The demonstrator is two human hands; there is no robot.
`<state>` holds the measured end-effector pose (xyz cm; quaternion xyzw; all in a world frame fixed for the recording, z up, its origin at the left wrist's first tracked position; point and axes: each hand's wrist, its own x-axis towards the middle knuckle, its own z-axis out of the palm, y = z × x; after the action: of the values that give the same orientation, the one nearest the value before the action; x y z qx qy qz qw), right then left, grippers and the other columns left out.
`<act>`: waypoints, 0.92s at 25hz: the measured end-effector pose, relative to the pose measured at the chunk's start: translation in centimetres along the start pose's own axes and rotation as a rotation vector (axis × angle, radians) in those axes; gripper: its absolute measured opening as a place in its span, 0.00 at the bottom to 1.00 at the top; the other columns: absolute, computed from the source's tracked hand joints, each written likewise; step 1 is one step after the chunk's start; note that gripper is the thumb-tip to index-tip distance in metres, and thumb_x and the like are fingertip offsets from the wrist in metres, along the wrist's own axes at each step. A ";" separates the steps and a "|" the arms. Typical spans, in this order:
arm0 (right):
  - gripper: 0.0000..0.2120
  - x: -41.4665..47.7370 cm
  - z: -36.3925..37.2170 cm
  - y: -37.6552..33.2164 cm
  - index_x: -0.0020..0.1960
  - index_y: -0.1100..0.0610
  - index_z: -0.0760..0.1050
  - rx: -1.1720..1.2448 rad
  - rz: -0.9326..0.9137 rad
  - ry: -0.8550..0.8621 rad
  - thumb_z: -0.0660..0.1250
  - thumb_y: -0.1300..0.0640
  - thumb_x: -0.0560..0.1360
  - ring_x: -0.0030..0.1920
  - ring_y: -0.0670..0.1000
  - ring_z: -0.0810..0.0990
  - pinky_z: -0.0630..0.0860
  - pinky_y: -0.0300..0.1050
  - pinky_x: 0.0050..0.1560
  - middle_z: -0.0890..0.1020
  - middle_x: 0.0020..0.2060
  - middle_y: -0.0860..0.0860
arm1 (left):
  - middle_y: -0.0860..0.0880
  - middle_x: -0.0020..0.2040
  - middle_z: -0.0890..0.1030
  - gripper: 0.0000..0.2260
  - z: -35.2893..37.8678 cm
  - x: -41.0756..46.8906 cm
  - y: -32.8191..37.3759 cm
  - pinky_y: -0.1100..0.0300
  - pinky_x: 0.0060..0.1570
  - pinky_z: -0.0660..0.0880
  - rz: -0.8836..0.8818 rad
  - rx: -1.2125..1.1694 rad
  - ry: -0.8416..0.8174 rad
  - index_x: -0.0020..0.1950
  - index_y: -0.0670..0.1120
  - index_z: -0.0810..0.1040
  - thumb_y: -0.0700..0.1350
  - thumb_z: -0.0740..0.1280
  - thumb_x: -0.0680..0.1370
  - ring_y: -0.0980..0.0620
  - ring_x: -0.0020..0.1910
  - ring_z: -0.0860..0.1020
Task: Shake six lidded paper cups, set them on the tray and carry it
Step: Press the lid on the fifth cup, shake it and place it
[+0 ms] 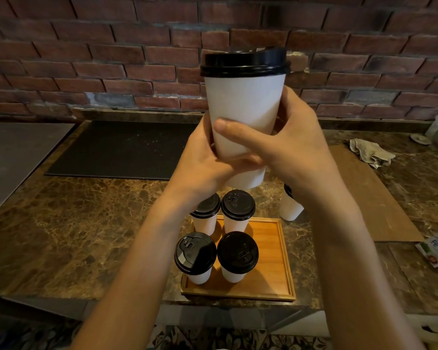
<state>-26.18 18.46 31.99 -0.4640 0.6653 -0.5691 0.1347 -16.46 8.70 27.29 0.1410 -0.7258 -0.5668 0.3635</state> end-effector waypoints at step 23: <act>0.37 0.7 -1.0 0.5 0.69 0.52 0.68 0.122 -0.066 -0.066 0.79 0.48 0.64 0.57 0.42 0.79 0.80 0.41 0.53 0.79 0.58 0.45 | 0.67 0.52 0.79 0.28 -0.9 0.2 1.1 0.72 0.43 0.76 -0.014 0.025 -0.076 0.56 0.66 0.70 0.50 0.78 0.62 0.66 0.53 0.78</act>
<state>-27.51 18.48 32.11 -0.4951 0.6089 -0.5972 0.1659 -15.71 8.27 28.44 0.1289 -0.7452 -0.5651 0.3299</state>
